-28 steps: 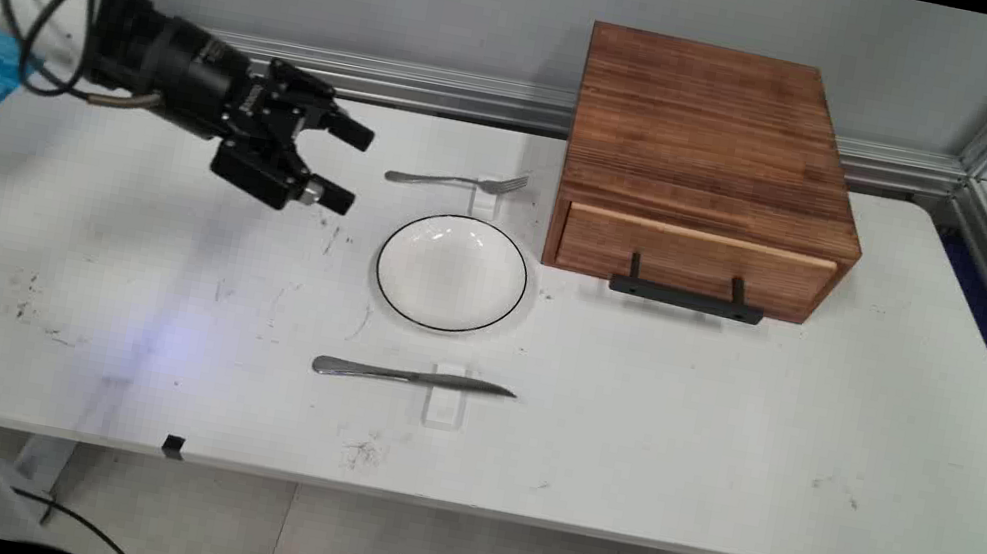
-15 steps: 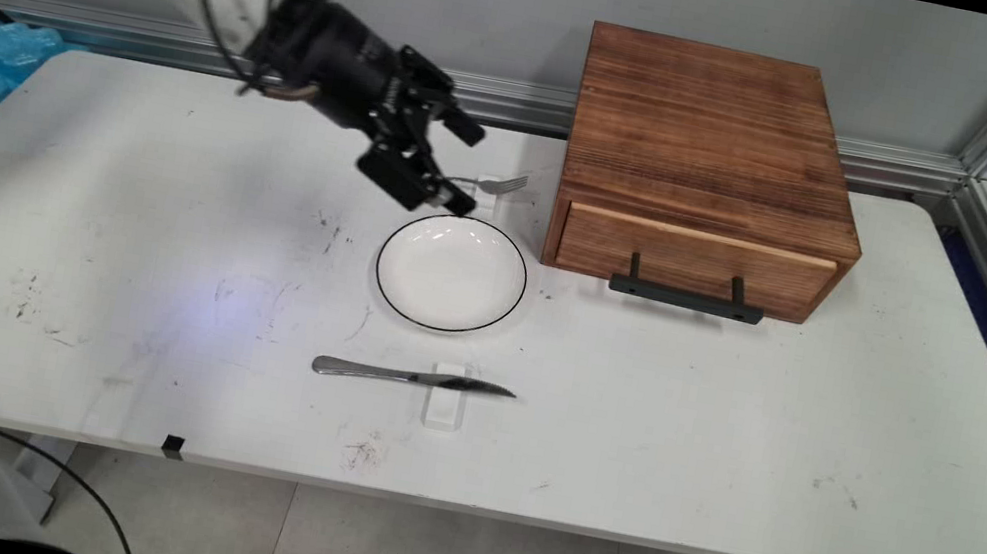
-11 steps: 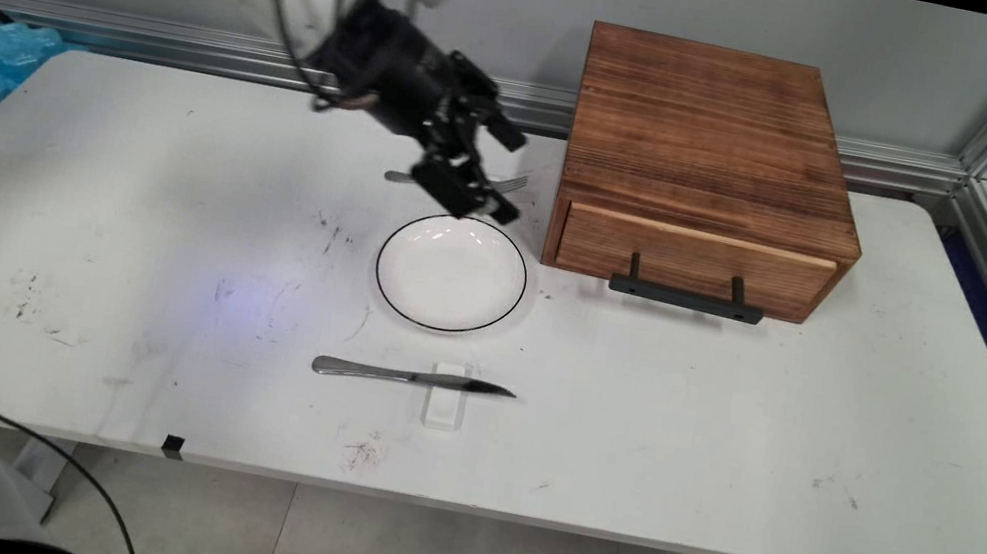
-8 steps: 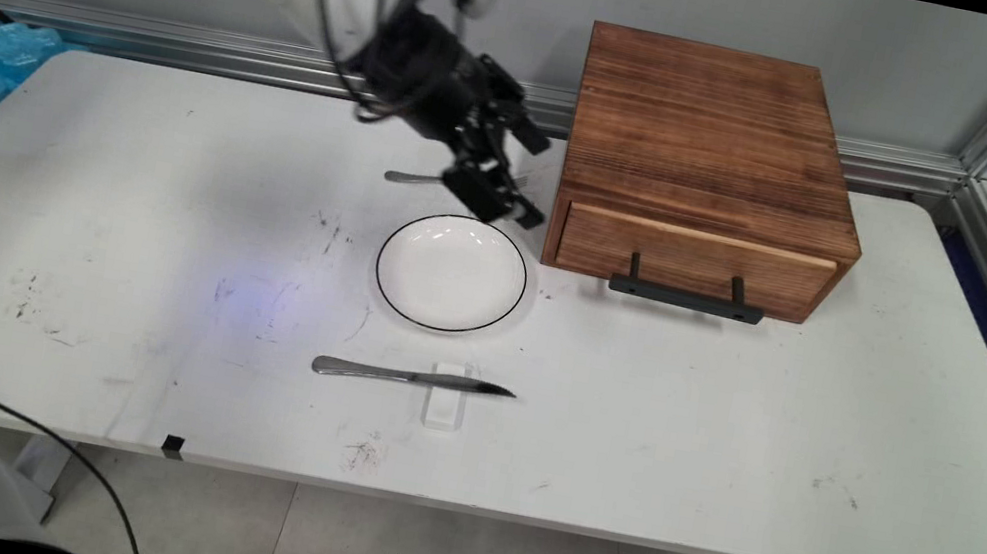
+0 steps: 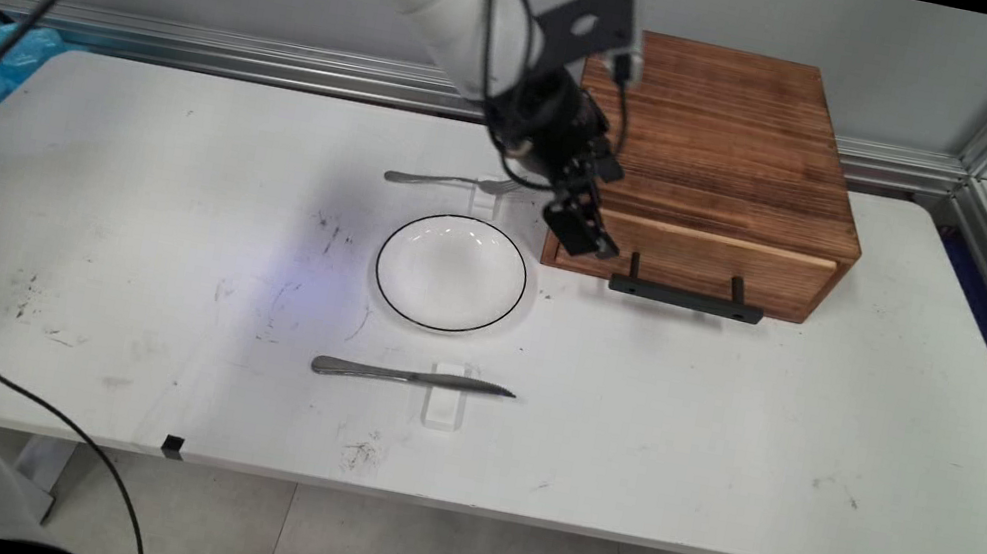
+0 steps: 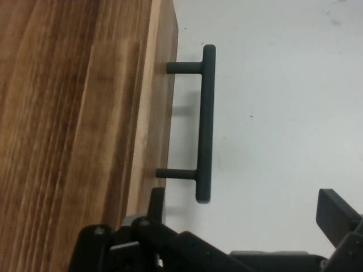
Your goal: Open the drawer
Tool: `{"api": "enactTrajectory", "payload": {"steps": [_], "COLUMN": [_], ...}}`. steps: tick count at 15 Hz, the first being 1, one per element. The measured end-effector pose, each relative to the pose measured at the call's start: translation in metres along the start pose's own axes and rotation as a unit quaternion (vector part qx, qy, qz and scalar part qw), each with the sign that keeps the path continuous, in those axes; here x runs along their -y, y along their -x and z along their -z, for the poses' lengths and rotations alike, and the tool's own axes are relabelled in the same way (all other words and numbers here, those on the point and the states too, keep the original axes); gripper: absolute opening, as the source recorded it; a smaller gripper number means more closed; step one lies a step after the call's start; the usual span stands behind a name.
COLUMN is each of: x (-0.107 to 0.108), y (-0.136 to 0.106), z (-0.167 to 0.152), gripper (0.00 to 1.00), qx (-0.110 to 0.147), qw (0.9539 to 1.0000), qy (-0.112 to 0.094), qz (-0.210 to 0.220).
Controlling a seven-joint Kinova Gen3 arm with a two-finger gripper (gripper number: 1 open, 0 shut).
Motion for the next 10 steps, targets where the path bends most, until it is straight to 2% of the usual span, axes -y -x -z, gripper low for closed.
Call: {"api": "enactTrajectory", "payload": {"steps": [5, 10], "x": [-0.001, -0.003], "y": [-0.033, -0.055], "z": [-0.049, -0.094], "gripper": [1.00, 1.00], "qx": [0.041, 0.073], "qw": [0.9990, 0.9969], "qy": [0.004, 0.014], "qz": [-0.016, -0.028]}}
